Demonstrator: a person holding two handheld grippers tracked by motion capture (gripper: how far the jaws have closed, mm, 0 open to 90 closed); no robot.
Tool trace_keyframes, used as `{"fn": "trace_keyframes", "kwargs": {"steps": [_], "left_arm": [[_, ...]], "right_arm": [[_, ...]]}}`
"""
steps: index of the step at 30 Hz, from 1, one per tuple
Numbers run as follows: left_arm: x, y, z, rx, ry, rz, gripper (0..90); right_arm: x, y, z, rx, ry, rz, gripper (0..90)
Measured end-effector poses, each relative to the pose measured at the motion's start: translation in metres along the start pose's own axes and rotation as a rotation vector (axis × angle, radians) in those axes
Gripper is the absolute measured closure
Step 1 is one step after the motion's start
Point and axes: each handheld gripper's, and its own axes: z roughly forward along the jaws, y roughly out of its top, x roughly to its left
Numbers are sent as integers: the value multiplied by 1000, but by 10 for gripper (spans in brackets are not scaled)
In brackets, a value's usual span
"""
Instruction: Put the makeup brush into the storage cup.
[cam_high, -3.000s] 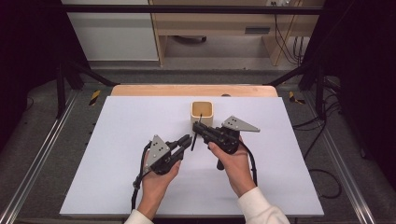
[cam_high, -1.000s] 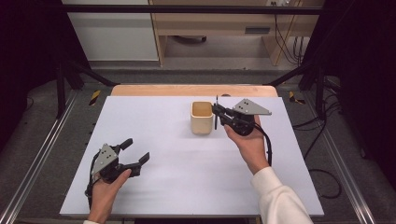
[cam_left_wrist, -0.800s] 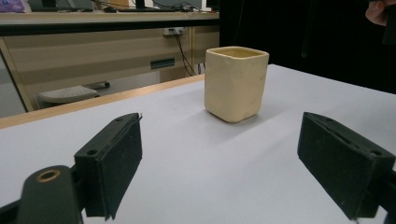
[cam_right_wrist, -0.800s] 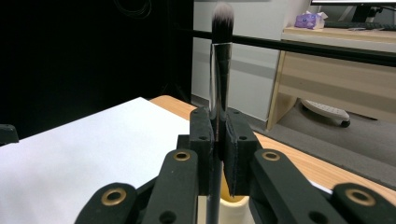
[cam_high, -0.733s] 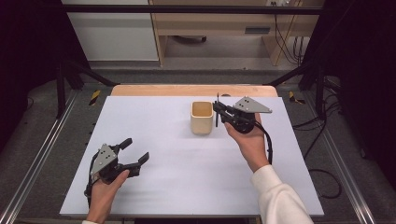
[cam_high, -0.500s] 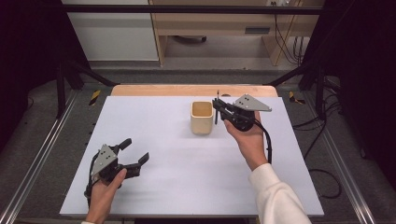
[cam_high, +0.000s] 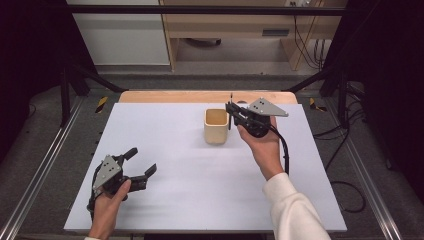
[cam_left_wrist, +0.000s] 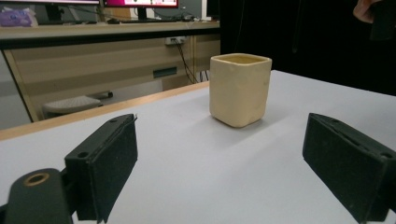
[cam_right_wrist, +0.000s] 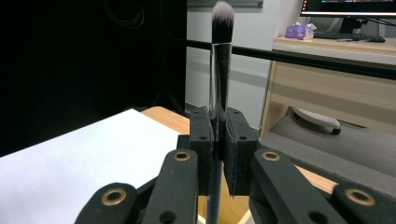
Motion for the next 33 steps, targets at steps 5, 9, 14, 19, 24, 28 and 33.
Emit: {"fn": "trace_keyframes", "kwargs": {"steps": [5,9,14,19,24,28,33], "left_arm": [[5,-1,-4,-34,-7,-18,95],[7,-2,-5,-42,-24,-19,95],[8,-2,-5,-52,-37,-18,92],[10,-4,-5,-48,-33,-20,91],[9,-4,-4,-45,-40,-20,92],[9,-4,-4,-52,-43,-23,91],[10,-4,-5,-51,-41,-23,91]], "right_arm": [[0,-1,3,-8,-4,7,834],[0,-1,4,-11,-5,-1,834],[1,0,6,-12,-8,-1,835],[1,1,9,-11,-11,3,834],[-2,2,10,-21,-25,0,834],[-3,2,11,-34,-38,3,834],[-2,3,14,-40,-49,1,834]]}}
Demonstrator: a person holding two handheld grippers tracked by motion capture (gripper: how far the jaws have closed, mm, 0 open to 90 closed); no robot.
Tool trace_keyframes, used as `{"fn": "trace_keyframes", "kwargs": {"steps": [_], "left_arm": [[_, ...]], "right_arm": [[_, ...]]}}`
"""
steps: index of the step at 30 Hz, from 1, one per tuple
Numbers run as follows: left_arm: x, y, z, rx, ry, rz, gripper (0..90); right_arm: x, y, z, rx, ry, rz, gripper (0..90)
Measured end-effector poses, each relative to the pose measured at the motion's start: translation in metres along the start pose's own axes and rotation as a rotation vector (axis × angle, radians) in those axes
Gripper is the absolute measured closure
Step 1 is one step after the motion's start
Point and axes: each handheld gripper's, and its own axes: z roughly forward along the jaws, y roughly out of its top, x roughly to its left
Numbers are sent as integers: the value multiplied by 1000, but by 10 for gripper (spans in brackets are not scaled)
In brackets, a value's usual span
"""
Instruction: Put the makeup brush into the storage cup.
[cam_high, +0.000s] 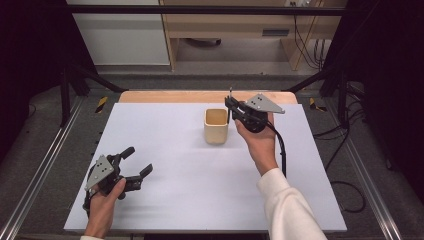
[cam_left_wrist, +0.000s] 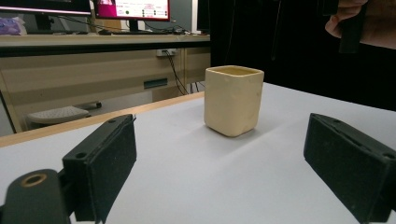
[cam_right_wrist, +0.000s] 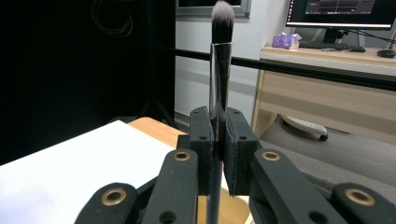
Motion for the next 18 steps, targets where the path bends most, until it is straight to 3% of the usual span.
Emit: {"fn": "trace_keyframes", "kwargs": {"steps": [18], "left_arm": [[-3,1,1,0,-9,11,91]], "right_arm": [[0,0,5,-15,-14,-17,834]]}}
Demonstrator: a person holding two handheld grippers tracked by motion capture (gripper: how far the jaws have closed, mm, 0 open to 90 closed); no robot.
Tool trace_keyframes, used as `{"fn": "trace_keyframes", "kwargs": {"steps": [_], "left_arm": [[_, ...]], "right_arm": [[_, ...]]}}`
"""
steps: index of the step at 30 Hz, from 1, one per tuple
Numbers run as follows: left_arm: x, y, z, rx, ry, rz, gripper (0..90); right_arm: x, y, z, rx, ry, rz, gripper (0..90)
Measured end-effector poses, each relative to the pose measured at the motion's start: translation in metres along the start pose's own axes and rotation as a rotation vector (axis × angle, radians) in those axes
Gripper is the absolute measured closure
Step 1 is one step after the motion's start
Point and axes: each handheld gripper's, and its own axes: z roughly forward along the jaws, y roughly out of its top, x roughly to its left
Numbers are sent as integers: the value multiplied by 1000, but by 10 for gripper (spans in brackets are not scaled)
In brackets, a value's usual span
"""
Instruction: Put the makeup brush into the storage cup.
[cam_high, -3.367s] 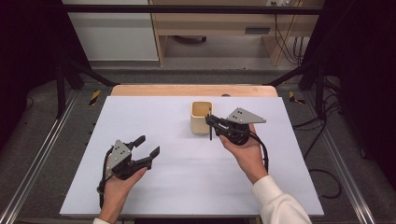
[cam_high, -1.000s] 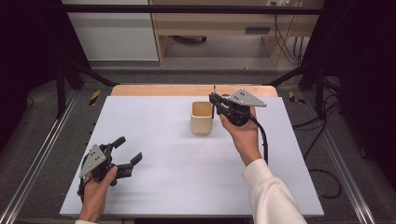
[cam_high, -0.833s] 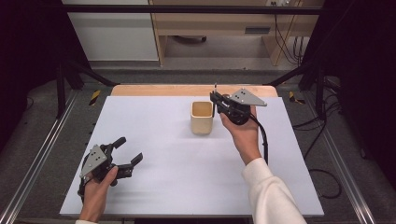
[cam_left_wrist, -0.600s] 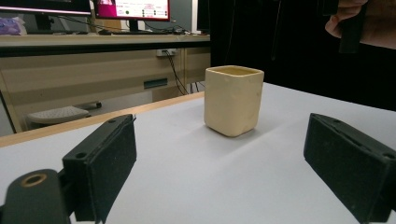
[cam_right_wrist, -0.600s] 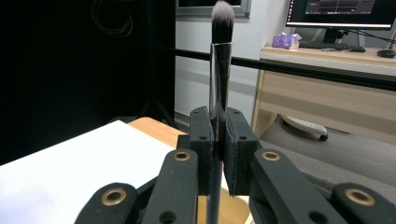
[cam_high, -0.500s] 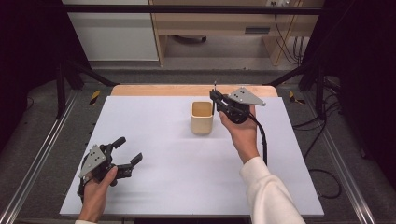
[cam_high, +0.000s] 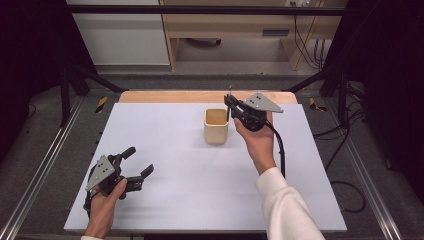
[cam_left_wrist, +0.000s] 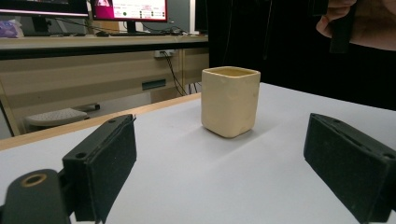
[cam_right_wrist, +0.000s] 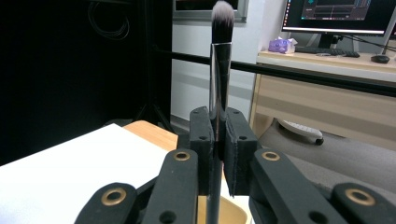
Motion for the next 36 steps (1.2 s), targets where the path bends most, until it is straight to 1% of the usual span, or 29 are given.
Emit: {"fn": "trace_keyframes", "kwargs": {"steps": [4,8,15,21,26,29,36], "left_arm": [[0,0,0,1,0,0,91],[0,0,0,-1,0,0,92],[0,0,0,1,0,3,91],[1,0,0,3,2,7,92],[1,0,0,2,0,6,91],[1,0,-1,2,0,6,92],[1,0,0,1,-2,5,91]], "right_arm": [[3,-1,2,6,-9,-29,834],[6,-2,4,0,-11,-39,834],[11,-4,9,-7,-7,-38,834],[12,-5,11,-18,-4,-44,834],[13,-7,13,-15,-5,-38,835],[16,-8,15,-17,-3,-48,835],[18,-10,19,-18,-7,-46,835]]}}
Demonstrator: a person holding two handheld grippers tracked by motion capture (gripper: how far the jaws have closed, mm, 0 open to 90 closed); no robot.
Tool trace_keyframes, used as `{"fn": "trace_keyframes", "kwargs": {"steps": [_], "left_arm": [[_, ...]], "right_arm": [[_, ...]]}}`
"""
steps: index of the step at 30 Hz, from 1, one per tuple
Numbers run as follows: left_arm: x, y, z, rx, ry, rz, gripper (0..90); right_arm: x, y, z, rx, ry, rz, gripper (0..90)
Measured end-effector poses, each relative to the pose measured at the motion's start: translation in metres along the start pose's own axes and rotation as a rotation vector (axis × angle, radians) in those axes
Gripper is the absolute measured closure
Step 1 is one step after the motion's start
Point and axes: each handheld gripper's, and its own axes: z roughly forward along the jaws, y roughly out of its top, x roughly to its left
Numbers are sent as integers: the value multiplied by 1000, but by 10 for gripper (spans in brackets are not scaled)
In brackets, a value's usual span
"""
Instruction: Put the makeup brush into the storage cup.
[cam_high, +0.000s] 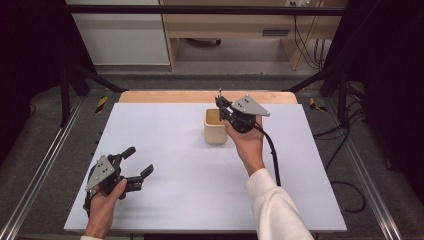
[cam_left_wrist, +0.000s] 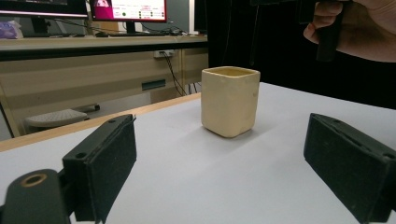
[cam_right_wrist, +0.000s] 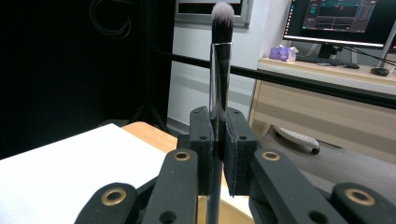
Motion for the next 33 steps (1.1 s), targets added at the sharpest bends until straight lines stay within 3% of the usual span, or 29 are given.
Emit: {"fn": "trace_keyframes", "kwargs": {"steps": [33], "left_arm": [[0,0,1,5,-13,10,90]], "right_arm": [[0,-23,20,59,-6,8,834]]}}
